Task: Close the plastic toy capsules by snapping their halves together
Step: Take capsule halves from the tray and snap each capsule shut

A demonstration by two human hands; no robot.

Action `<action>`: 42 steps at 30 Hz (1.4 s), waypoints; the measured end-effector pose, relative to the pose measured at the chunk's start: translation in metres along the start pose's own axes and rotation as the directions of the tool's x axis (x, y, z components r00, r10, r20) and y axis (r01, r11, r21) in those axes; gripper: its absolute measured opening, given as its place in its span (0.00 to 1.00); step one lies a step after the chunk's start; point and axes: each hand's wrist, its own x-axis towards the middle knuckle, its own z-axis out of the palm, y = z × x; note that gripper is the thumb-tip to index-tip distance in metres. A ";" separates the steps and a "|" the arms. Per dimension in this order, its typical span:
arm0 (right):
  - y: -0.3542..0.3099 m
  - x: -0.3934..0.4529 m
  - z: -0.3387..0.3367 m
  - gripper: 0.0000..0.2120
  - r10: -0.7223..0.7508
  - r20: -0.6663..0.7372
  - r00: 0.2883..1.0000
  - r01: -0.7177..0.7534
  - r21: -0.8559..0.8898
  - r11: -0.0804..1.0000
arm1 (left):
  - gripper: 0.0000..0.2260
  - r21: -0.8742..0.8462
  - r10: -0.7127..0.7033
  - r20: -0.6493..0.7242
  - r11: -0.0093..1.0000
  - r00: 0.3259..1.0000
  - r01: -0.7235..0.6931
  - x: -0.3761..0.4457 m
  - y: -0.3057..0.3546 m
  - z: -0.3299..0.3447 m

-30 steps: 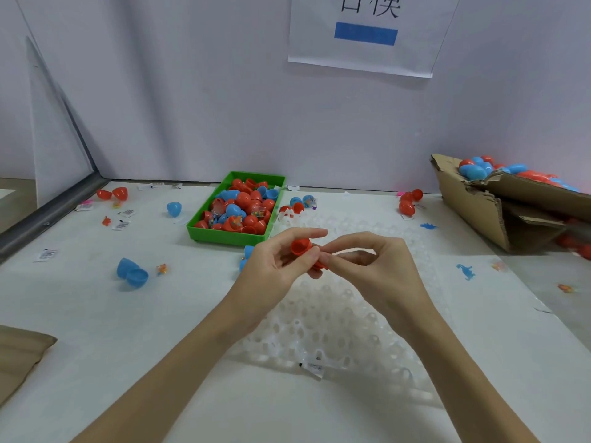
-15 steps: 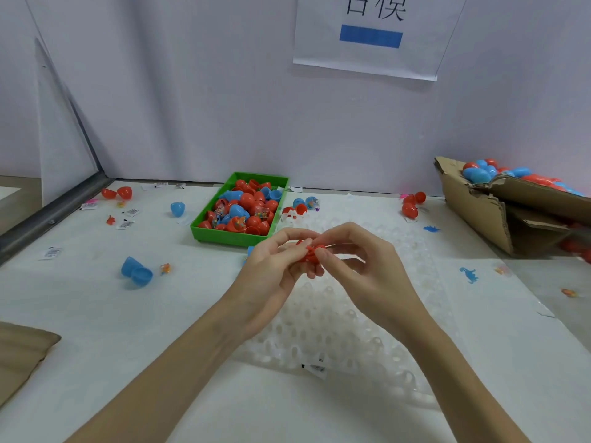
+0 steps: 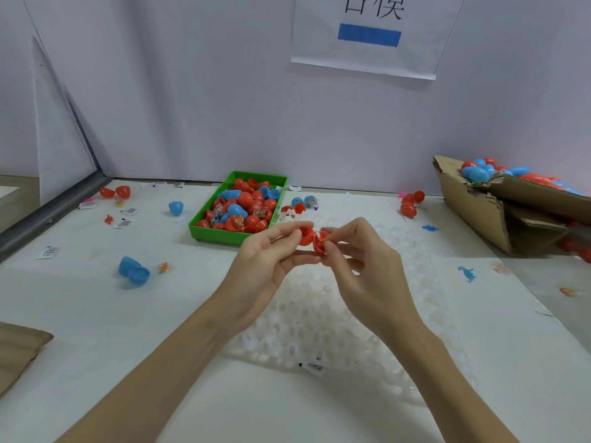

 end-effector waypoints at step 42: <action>-0.007 0.005 -0.010 0.06 0.276 0.040 0.960 -0.274 0.322 0.906 | 0.18 0.600 0.427 0.210 0.654 0.880 -0.461 -0.005 0.001 0.006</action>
